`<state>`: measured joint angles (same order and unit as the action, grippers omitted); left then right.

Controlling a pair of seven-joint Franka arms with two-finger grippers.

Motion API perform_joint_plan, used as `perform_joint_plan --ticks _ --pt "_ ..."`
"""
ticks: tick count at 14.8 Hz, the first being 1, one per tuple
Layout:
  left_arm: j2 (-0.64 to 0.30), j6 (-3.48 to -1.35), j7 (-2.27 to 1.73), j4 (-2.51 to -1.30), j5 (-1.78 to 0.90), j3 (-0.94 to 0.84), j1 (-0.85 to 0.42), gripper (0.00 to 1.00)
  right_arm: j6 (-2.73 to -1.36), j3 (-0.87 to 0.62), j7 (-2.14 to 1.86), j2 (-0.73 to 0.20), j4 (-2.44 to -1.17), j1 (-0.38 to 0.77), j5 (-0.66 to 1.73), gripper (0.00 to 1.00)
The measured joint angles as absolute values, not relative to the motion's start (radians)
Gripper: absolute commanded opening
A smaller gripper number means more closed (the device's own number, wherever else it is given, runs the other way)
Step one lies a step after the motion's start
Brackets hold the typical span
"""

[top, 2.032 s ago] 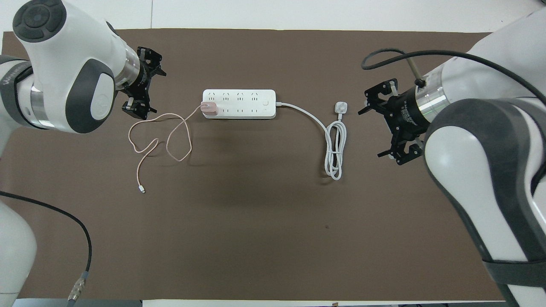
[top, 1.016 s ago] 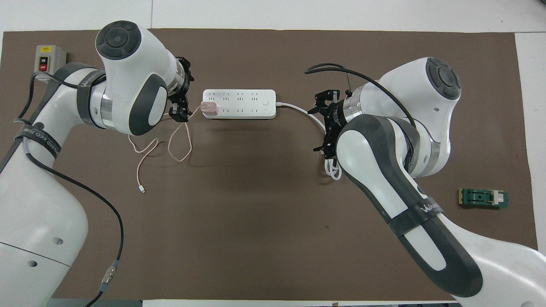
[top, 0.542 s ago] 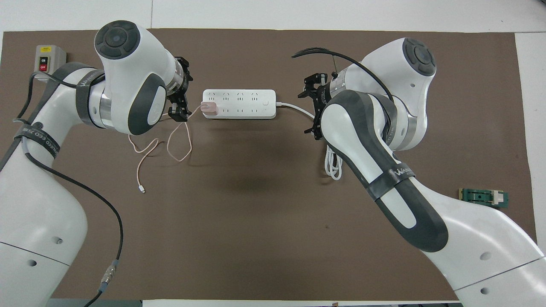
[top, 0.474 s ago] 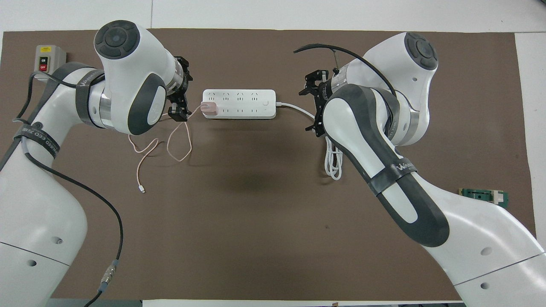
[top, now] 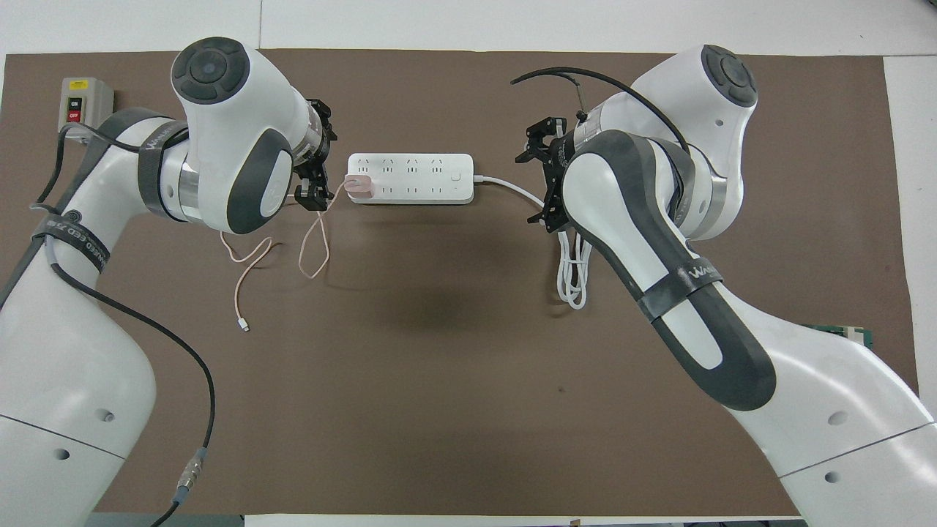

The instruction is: Unplug charger and place it aside

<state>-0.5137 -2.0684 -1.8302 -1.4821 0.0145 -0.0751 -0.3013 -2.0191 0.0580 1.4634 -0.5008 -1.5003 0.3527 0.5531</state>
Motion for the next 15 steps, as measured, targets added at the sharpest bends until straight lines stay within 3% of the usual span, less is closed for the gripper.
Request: perform_joint_plan --ticks 10,15 --pt "-0.545 -2.097 -1.855 -1.513 0.026 -0.075 -0.354 1.0 -2.092 0.052 1.442 -0.562 -1.486 0.365 0.645 1.0" --pt "-0.585 -2.105 -1.905 -1.515 0.066 -0.075 -0.368 1.0 -2.135 0.05 1.229 -0.559 -1.522 0.411 0.682 1.0"
